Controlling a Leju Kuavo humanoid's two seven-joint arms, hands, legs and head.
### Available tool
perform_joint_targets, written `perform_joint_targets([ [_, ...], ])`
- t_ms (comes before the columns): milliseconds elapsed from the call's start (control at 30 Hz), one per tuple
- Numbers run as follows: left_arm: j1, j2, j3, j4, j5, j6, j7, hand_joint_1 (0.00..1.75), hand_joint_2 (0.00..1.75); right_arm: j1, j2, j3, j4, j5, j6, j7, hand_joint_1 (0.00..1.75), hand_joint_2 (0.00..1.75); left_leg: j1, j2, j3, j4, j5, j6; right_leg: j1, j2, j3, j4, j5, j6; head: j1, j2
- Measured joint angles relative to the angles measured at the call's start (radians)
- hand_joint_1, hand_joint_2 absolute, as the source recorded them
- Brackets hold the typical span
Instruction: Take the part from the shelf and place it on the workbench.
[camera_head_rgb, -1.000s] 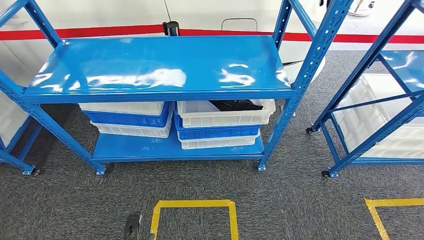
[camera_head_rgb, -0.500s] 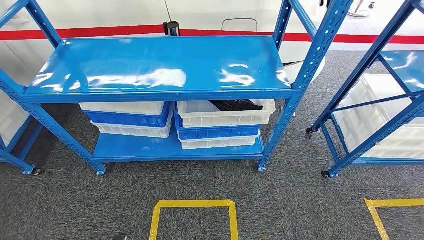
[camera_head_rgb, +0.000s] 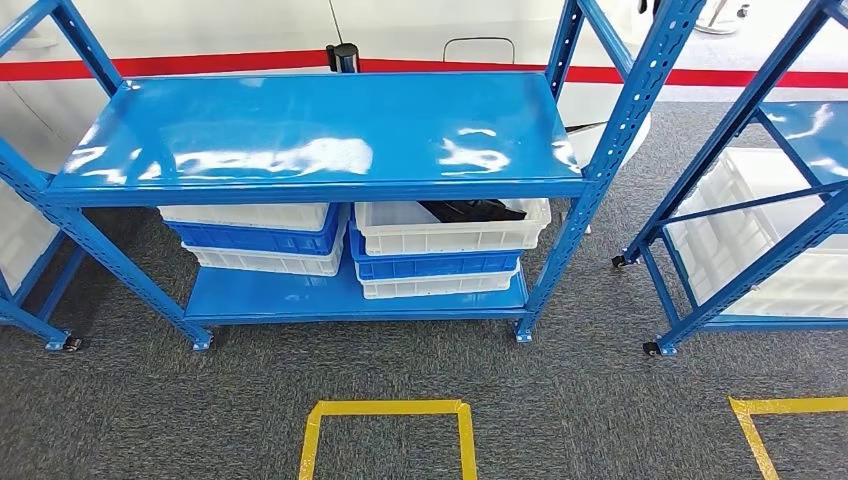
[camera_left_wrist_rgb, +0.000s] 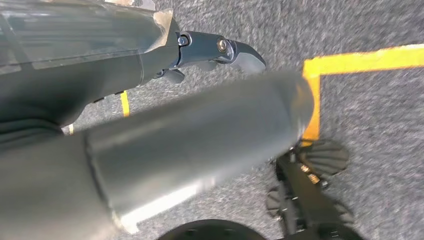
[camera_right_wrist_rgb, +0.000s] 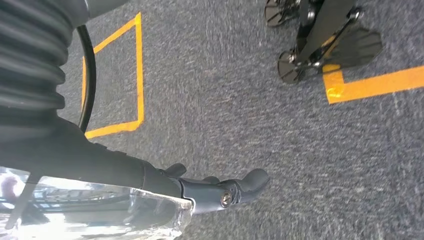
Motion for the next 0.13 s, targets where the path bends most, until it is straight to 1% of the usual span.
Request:
perform_joint_targets([
  [133, 0.03, 0.019, -0.051, -0.012, 0.06, -0.039, -0.014, 0.0, 0.0, 0.01, -0.012, 0.02, -0.012, -0.041, 0.039, -0.014, 0.0, 1.75, 0.0, 0.0, 0.0, 0.0, 0.0, 0.0, 0.0, 0.0, 0.0, 0.0, 0.0, 0.0, 0.0, 0.0],
])
